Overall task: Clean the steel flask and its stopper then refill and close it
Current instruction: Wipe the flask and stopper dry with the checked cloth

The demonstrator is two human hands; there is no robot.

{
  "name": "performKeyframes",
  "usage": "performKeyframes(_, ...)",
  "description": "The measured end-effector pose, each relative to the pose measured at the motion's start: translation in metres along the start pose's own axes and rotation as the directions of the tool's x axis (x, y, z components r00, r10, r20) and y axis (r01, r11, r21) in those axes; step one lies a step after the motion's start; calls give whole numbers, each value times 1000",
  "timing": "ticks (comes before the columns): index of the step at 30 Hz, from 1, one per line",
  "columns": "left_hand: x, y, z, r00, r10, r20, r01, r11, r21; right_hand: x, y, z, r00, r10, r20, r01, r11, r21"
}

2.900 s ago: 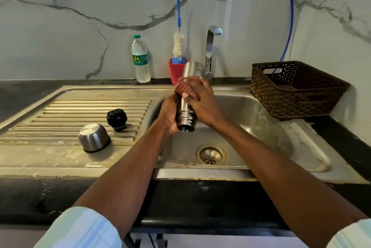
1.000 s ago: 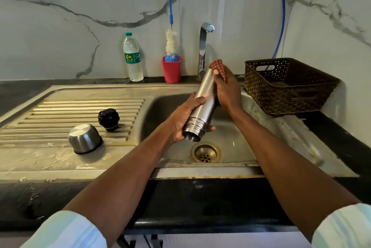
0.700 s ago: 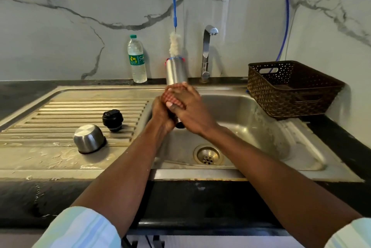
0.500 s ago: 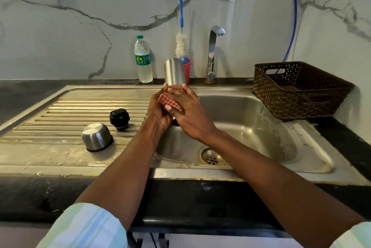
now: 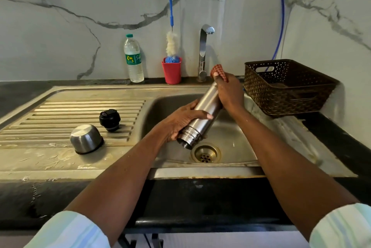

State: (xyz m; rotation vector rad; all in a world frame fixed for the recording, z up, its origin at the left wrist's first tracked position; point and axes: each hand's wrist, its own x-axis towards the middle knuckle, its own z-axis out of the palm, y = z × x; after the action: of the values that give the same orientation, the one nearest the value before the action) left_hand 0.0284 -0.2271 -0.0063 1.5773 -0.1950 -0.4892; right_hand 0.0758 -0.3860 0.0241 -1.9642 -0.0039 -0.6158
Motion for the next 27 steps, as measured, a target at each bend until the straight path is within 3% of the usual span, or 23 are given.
performKeyframes(2,7,-2,3,994,53,-91,-42,992,121,-2,4,-2,978,-190,84,205,948,-244)
performKeyframes(4,13,-4,3,968,102,-229,-52,975,216,-7,1,3,901,-357,245,430,810,-400)
performKeyframes(6,14,-6,2,938,145,-316,-62,964,258,-8,-4,8,848,-434,303,527,743,-412)
performKeyframes(8,13,-6,1,916,202,-346,-98,951,294,-5,-7,10,856,-451,253,516,771,-373)
performKeyframes(11,13,-7,2,876,336,-347,-139,864,485,-2,-16,7,956,-285,73,294,931,-217)
performKeyframes(13,14,-8,1,856,397,-330,-136,790,598,2,-25,-1,994,-98,56,100,995,-28)
performKeyframes(15,13,-11,-4,850,435,-298,-128,718,684,5,-32,-12,994,45,100,-60,987,151)
performKeyframes(17,11,-13,-9,847,460,-267,-119,653,748,7,-33,-22,953,214,215,-273,916,295)
performKeyframes(20,6,-16,-12,845,468,-258,-89,599,796,10,-27,-39,807,327,492,-537,752,382)
performKeyframes(22,7,-18,-15,840,480,-253,-105,601,792,8,-21,-46,759,293,582,-588,691,420)
performKeyframes(24,9,-19,-16,835,488,-254,-146,641,753,7,-15,-48,770,226,597,-588,615,526)
performKeyframes(27,11,-16,-11,852,442,-280,-207,777,595,6,-15,-42,795,205,571,-595,449,667)
